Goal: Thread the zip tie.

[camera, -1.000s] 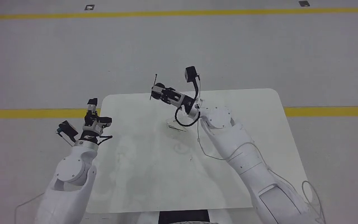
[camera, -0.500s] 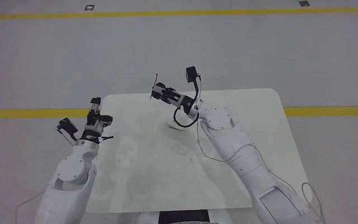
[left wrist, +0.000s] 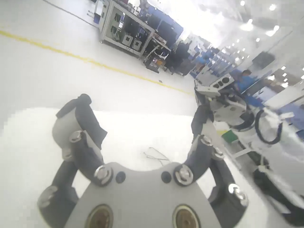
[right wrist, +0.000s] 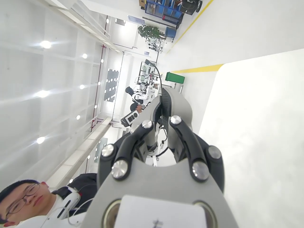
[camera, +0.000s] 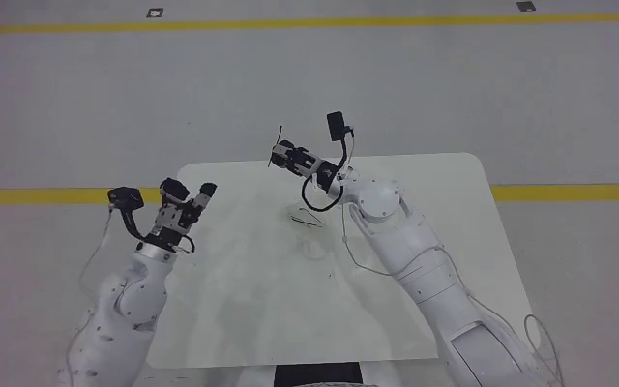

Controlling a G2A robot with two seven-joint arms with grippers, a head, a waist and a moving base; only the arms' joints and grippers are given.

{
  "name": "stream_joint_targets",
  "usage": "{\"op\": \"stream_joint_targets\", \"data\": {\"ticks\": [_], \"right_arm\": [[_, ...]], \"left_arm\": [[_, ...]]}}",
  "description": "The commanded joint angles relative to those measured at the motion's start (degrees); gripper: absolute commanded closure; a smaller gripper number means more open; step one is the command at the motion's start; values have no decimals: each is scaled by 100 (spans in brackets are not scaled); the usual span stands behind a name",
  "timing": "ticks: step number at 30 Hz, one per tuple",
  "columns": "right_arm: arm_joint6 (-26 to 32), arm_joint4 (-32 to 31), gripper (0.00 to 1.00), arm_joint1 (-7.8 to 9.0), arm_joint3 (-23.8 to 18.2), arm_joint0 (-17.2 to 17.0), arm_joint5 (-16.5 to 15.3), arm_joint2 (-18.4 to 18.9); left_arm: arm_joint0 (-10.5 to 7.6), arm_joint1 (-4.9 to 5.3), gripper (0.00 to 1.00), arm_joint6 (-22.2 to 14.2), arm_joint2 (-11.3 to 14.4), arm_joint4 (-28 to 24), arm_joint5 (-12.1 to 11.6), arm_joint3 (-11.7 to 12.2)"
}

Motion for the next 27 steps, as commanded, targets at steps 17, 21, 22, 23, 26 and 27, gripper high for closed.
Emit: {"op": "stream_joint_targets", "data": {"ticks": [17, 21, 22, 23, 26, 27], "right_arm": [[-117, -262, 100, 14, -203, -9, 336, -50], [-79, -376, 100, 13, -209, 86, 660, -91], [-58, -427, 100, 13, -207, 118, 759, -107], [-41, -481, 100, 12, -204, 158, 896, -126], [-2, -554, 100, 3, -181, 239, 1159, -182], [2, -554, 100, -2, -167, 255, 1225, -198]], "left_arm": [[-242, 197, 0, 666, 323, 2951, -2, -36], [-396, 340, 0, 1335, 454, 4404, -2, 104], [-434, 375, 0, 1485, 474, 4758, -2, 139], [-479, 428, 0, 1619, 504, 4786, -2, 193], [-641, 674, 0, 1647, 630, 4786, -2, 150], [-684, 769, 0, 1647, 677, 4786, -1, 135]]}}
